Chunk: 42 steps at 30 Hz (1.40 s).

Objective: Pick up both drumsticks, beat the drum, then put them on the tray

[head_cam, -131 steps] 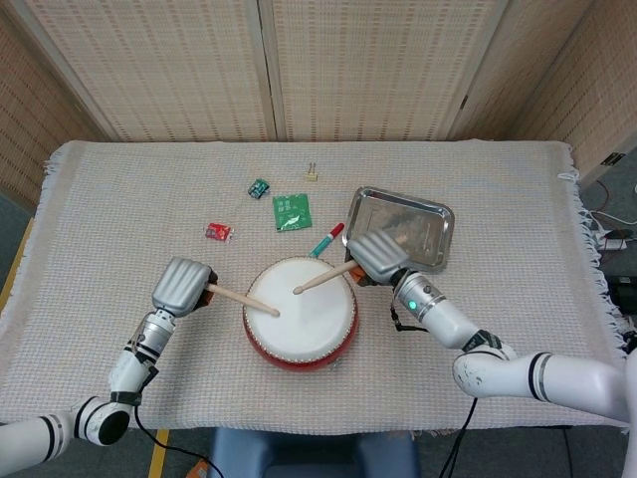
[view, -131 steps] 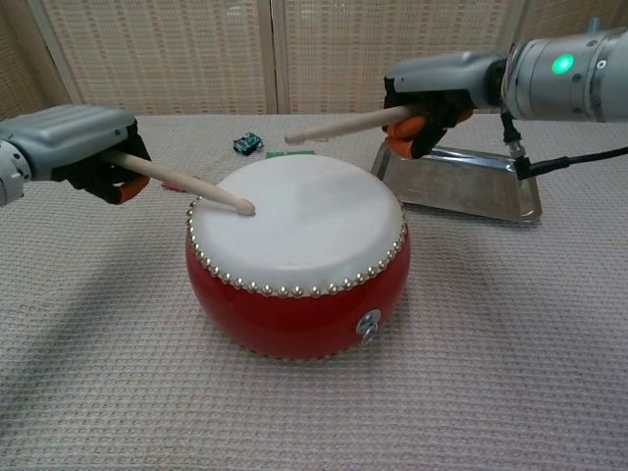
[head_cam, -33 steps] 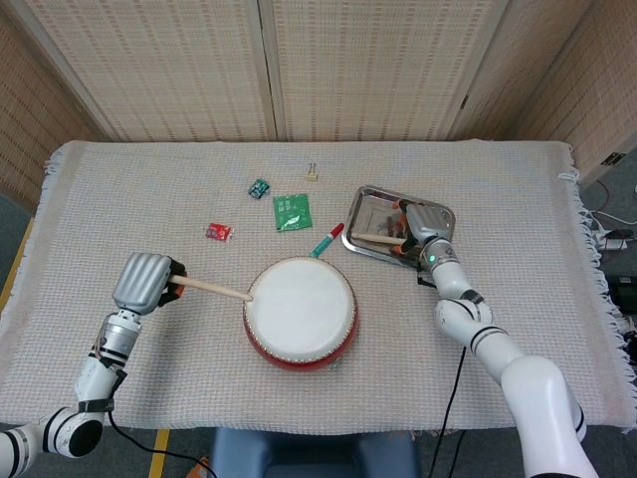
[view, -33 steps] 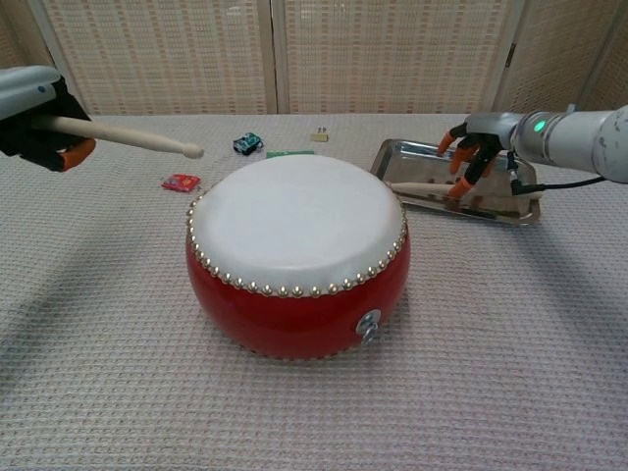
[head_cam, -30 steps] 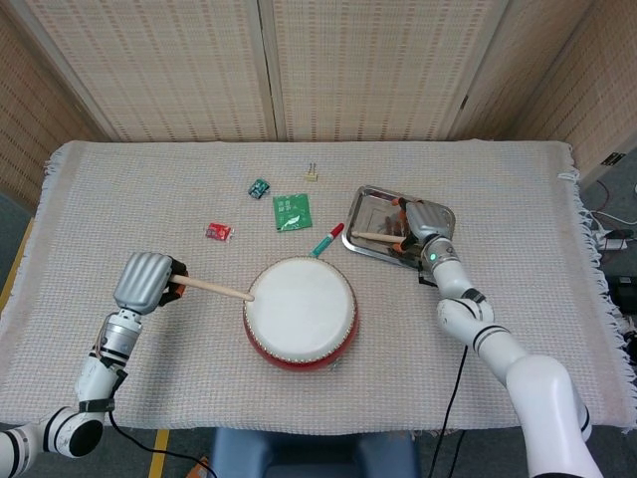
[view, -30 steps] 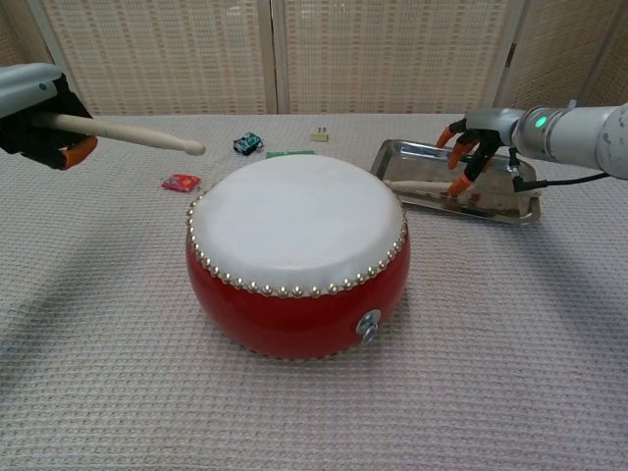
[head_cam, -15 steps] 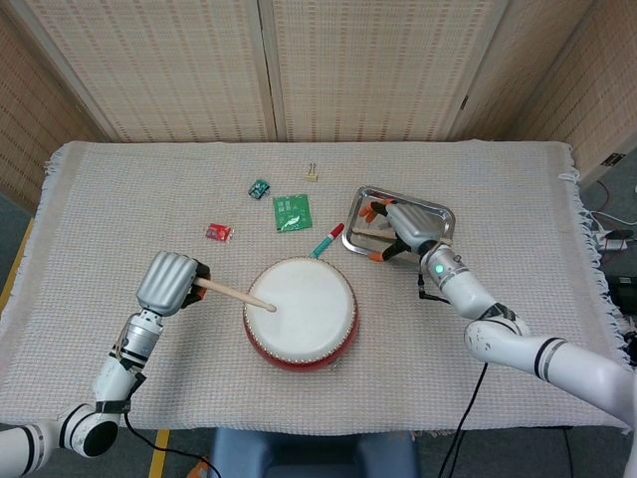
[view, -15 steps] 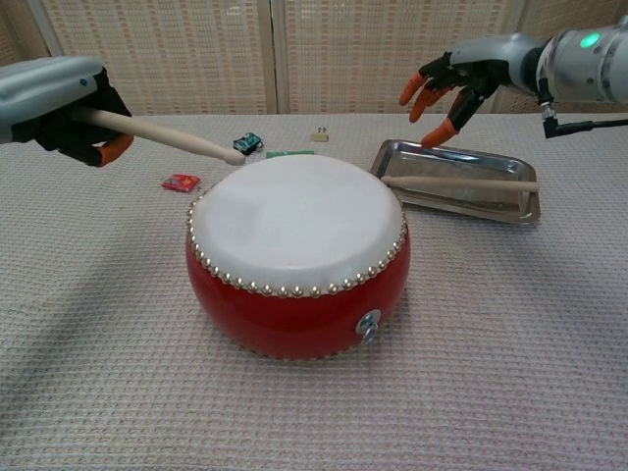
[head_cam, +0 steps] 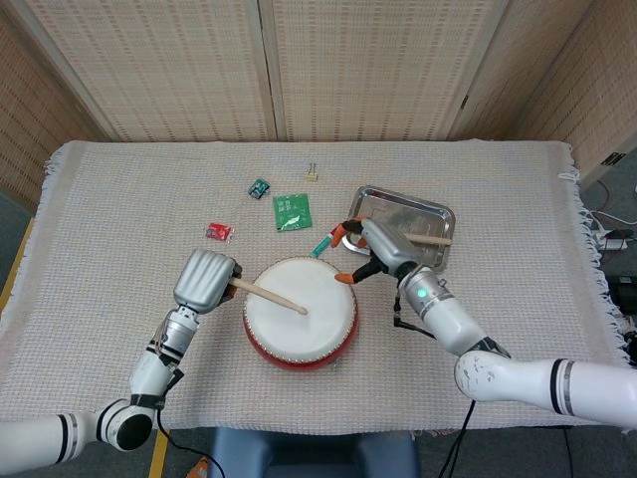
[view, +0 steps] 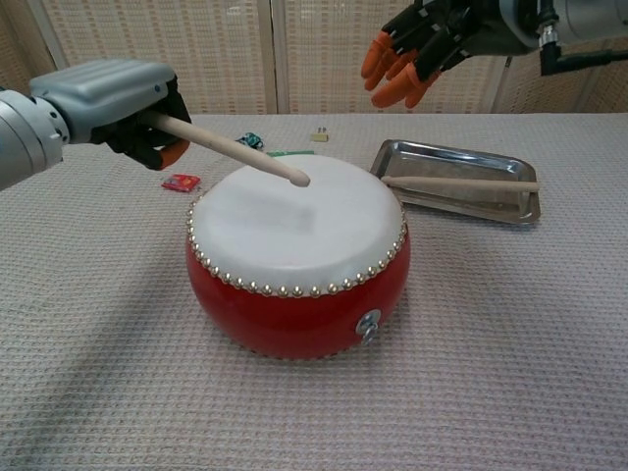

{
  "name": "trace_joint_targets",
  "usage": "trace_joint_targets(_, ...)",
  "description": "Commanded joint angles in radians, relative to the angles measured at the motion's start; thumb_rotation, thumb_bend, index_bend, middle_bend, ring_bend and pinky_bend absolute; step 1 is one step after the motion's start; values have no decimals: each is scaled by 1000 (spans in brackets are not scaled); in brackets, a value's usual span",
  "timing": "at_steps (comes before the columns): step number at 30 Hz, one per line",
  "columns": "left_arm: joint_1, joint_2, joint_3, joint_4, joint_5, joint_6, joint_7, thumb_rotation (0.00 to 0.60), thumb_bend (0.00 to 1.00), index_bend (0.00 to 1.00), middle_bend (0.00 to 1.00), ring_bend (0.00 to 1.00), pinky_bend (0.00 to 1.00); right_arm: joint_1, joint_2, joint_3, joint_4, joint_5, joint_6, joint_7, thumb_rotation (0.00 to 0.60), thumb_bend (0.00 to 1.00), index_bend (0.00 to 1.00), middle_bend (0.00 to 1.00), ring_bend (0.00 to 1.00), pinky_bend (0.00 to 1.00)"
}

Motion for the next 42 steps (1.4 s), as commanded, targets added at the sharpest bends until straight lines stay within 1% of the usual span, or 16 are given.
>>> trace_joint_targets(1, -30, -43, -22, -8, -57, 23, 68, 600, 711, 975, 1000, 1000, 1000, 59, -64, -26, -17, 55, 46, -65, 600, 83, 438, 287, 150, 334)
trace_joint_targets(8, -66, -88, -55, -28, -166, 73, 171, 600, 712, 970, 1000, 1000, 1000, 141, -183, -39, 14, 111, 141, -161, 600, 83, 468, 287, 150, 334)
trace_joint_targets(13, -82, -103, -68, -34, -207, 97, 197, 600, 710, 968, 1000, 1000, 1000, 170, -233, -34, 30, 128, 197, -210, 600, 84, 471, 287, 150, 334)
trace_joint_targets(19, -102, -108, -71, -44, -235, 110, 220, 600, 709, 966, 1000, 1000, 1000, 190, -277, -22, 53, 148, 229, -248, 600, 83, 479, 287, 150, 334)
trace_joint_targets(29, -129, -126, -49, -30, -244, 123, 245, 600, 707, 960, 1000, 1000, 1000, 215, -340, -6, 91, 172, 261, -310, 600, 88, 505, 287, 149, 334)
trace_joint_targets(31, -133, -131, -45, -27, -245, 128, 251, 600, 707, 959, 1000, 1000, 1000, 215, -350, -2, 95, 170, 266, -316, 600, 106, 513, 287, 150, 334)
trace_joint_targets(42, -144, -138, -23, -19, -238, 141, 267, 600, 707, 958, 1000, 998, 1000, 203, -374, 20, 109, 161, 273, -329, 600, 269, 556, 296, 153, 334)
